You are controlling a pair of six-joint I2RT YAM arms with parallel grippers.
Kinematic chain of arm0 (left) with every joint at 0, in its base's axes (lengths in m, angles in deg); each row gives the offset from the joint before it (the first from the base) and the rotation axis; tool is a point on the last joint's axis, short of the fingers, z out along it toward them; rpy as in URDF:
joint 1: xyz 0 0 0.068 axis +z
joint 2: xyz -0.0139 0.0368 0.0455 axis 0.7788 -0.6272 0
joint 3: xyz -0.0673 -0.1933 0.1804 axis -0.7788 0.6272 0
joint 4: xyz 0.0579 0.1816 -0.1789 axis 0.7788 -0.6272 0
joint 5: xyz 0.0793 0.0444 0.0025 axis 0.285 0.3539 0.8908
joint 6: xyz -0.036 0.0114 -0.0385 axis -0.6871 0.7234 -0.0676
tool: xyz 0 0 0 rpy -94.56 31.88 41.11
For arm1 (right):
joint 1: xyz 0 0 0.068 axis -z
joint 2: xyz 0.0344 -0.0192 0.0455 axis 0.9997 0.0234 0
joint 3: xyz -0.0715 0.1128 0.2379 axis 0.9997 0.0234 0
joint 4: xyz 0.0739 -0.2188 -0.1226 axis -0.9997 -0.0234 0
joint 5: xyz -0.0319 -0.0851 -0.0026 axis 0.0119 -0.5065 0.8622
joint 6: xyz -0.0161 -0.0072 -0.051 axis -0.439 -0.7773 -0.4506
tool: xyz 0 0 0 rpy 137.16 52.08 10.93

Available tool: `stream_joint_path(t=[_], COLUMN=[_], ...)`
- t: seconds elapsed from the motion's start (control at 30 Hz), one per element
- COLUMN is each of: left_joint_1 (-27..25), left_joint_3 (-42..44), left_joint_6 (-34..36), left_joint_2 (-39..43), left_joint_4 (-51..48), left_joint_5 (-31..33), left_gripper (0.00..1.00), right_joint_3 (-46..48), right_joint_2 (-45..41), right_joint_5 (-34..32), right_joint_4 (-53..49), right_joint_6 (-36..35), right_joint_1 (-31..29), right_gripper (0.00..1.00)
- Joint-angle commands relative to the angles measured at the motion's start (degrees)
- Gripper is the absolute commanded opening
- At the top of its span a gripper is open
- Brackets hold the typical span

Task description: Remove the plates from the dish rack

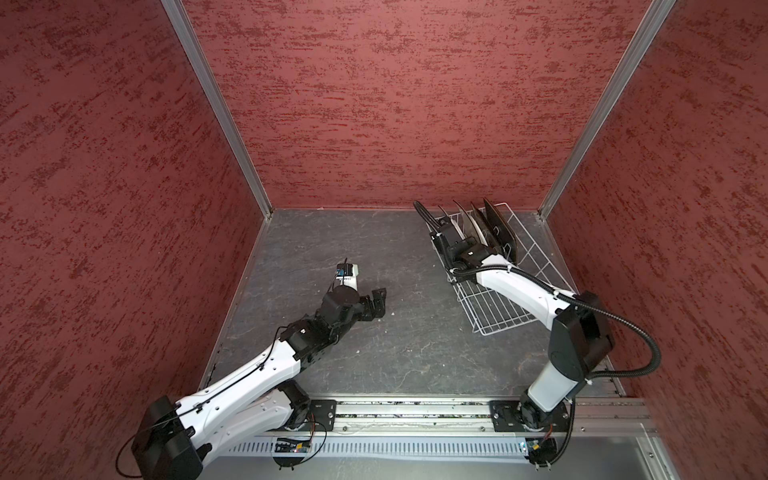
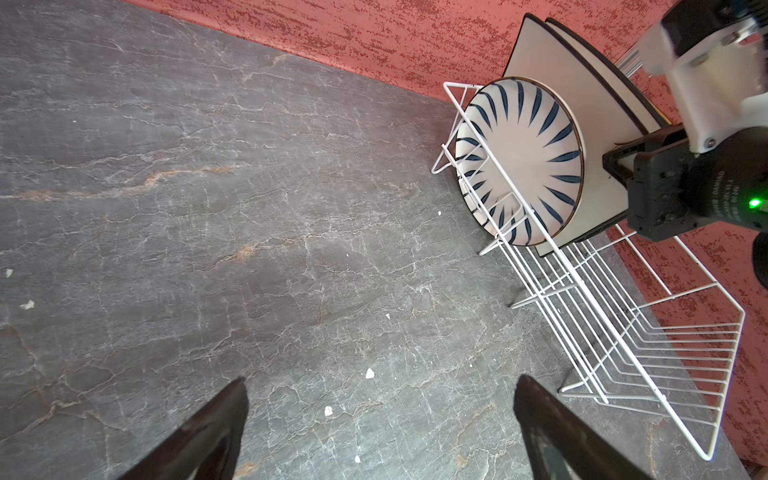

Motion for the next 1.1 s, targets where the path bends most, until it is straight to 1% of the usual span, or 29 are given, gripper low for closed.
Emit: stream_joint_path(t=[0.0, 0.43, 0.67, 0.83, 0.9, 1.07], left_joint_1=[0.0, 0.0, 0.0, -0.1, -0.1, -0.1], left_joint_3=[-0.9, -0.8, -0.9, -1.2, -1.2, -1.4], left_joint_6=[0.5, 0.4, 0.3, 0.3, 0.2, 0.0], left_joint_2=[0.1, -0.3, -0.5, -0.8, -1.0, -1.2], left_joint_4=[-0.5, -0.1, 0.2, 0.4, 0.5, 0.5], left_joint_5=[0.5, 0.2, 0.0, -0.2, -0.4, -0.8], left_gripper=[0.99, 0.99, 0.99, 0.99, 1.0, 0.99], right_joint_3=[0.2, 1.7, 2.5, 4.6, 5.7, 7.5], right_joint_2=[-4.3, -7.9, -10.8, -13.4, -15.4, -17.1], right_joint_5=[-7.0, -7.7, -8.1, -8.2, -8.2, -8.2], right_joint_4=[3.1, 6.6, 7.9, 11.5, 13.4, 16.9], right_joint_6=[-4.5, -5.6, -4.1, -3.2, -3.3, -4.3], right_joint_1=[-0.6, -1.1, -1.4, -1.3, -1.3, -1.3], right_gripper=[0.0, 0.0, 0.0, 0.0, 0.0, 0.0])
